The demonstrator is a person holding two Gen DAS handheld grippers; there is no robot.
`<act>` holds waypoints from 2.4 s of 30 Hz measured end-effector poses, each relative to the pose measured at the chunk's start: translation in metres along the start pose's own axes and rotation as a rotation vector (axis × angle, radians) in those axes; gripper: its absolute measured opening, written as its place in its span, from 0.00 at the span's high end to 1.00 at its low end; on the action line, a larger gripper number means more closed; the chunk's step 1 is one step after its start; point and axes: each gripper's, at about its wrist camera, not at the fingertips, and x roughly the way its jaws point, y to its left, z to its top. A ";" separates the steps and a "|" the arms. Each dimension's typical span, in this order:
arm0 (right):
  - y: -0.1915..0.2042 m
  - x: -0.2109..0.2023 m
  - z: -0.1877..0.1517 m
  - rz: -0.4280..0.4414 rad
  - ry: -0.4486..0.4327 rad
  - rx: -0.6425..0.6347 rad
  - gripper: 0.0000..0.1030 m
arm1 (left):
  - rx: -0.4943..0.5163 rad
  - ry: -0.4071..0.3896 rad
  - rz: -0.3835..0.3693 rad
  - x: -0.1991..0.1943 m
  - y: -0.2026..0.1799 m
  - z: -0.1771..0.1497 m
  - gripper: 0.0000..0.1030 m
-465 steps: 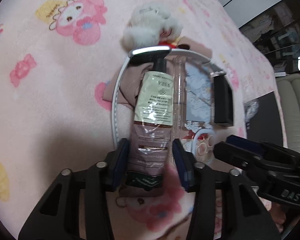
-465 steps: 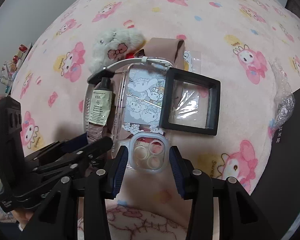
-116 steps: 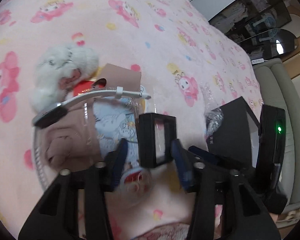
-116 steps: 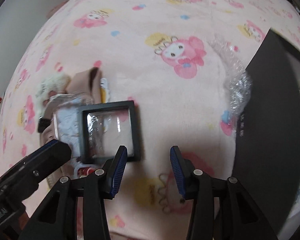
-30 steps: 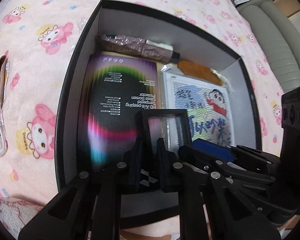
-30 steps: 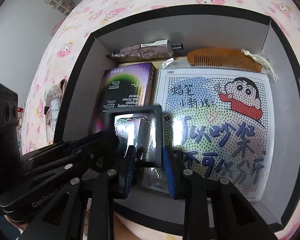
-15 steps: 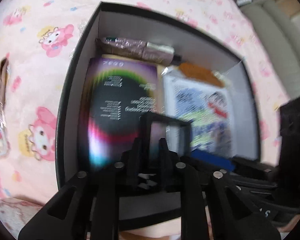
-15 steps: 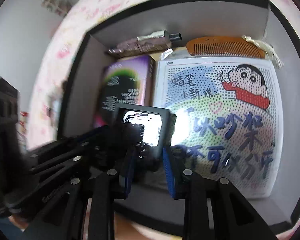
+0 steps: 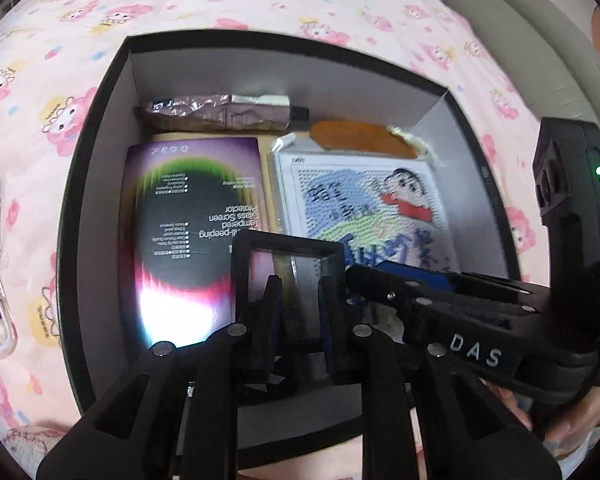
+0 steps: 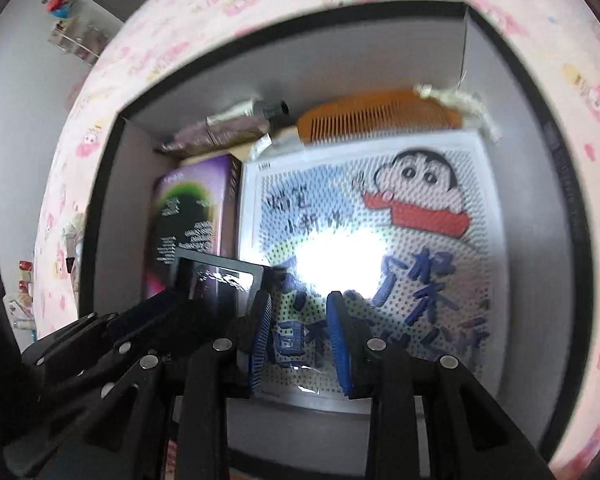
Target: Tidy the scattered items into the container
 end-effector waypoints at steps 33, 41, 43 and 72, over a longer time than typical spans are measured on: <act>0.001 -0.019 -0.001 -0.188 -0.150 0.046 0.75 | 0.069 0.036 0.073 0.008 -0.015 0.005 0.71; 0.010 -0.008 -0.004 -0.213 -0.125 0.013 0.75 | 0.020 0.045 0.186 -0.004 0.013 0.004 0.76; 0.012 -0.008 -0.005 -0.224 -0.125 0.002 0.75 | 0.019 0.052 0.162 -0.006 0.012 0.005 0.76; 0.007 0.006 -0.021 -0.215 -0.016 -0.024 0.52 | -0.006 0.079 0.214 0.001 0.016 0.018 0.64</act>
